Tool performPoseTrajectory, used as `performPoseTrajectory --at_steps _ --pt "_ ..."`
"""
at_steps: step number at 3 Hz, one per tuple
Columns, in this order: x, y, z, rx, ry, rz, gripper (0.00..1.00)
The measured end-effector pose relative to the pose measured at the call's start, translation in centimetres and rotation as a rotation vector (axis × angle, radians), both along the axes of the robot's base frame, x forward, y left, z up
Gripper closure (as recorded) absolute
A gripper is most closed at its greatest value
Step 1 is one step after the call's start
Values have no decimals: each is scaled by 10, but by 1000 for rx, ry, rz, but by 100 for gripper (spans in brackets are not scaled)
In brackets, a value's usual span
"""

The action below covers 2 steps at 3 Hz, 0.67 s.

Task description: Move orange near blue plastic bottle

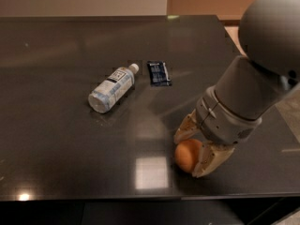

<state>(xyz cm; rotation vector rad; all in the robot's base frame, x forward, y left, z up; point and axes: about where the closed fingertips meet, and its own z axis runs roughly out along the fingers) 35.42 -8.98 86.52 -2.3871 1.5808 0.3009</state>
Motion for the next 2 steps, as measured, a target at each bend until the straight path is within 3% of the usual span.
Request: performPoseTrajectory --at_steps 1,2 --pt "42 16 29 -14 -33 -105 100" --pt "88 34 51 12 -52 -218 100"
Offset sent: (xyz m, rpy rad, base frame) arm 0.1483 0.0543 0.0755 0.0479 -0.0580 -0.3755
